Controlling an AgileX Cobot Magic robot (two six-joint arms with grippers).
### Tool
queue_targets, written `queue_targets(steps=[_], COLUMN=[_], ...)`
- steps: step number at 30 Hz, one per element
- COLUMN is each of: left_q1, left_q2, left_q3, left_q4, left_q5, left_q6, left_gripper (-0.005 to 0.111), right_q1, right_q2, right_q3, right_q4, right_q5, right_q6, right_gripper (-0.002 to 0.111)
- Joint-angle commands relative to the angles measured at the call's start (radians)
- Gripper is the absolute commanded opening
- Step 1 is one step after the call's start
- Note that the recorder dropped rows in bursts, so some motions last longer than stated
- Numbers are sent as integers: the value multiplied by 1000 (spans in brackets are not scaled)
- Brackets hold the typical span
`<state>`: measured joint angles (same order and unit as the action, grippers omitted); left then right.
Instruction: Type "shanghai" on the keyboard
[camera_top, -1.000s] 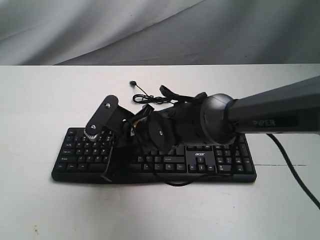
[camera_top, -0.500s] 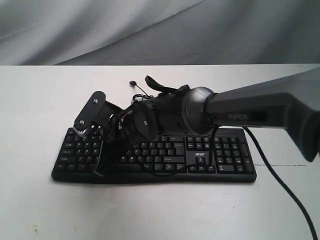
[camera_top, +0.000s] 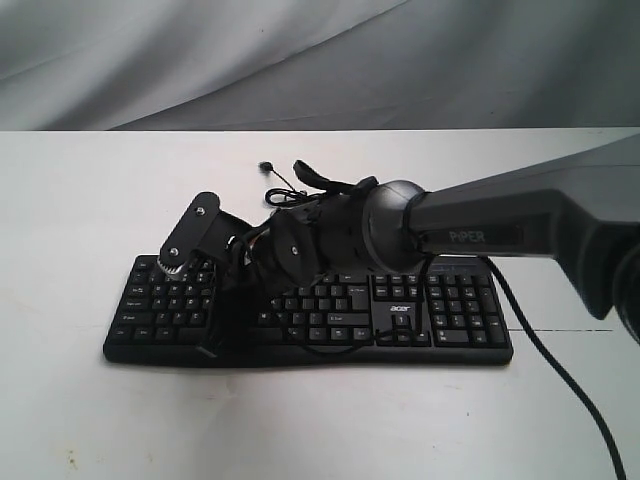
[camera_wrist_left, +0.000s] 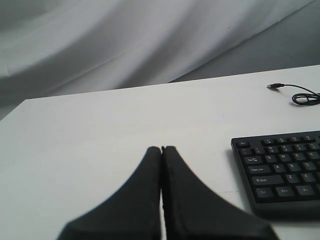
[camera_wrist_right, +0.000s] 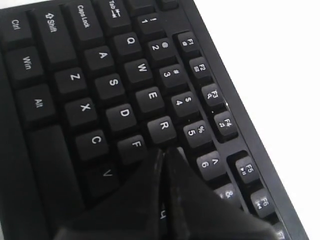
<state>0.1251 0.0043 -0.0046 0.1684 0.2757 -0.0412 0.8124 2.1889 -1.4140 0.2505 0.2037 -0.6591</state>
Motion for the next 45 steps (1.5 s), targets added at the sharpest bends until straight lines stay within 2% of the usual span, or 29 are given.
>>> queue_targets(steps=[1, 18, 28, 34, 45], left_q1=[-7, -7, -7, -7, -7], left_q2=[-4, -4, -4, -4, -4], left_q3=[5, 5, 5, 5, 5], left_q4=[-2, -2, -2, -2, -2], left_q5=[-10, -10, -10, -10, -10], left_q6=[-4, -4, -4, -4, -4], left_gripper=[0, 0, 0, 0, 0], right_q1=[-6, -4, -19, -24, -24], right_q2=[-3, 12, -79, -95, -73], right_q3=[-8, -8, 10, 68, 74], right_q4=[-13, -4, -34, -31, -23], right_q5=[1, 6, 51, 18, -10], right_q6=[1, 3, 10, 12, 14], right_gripper=[0, 0, 0, 0, 0])
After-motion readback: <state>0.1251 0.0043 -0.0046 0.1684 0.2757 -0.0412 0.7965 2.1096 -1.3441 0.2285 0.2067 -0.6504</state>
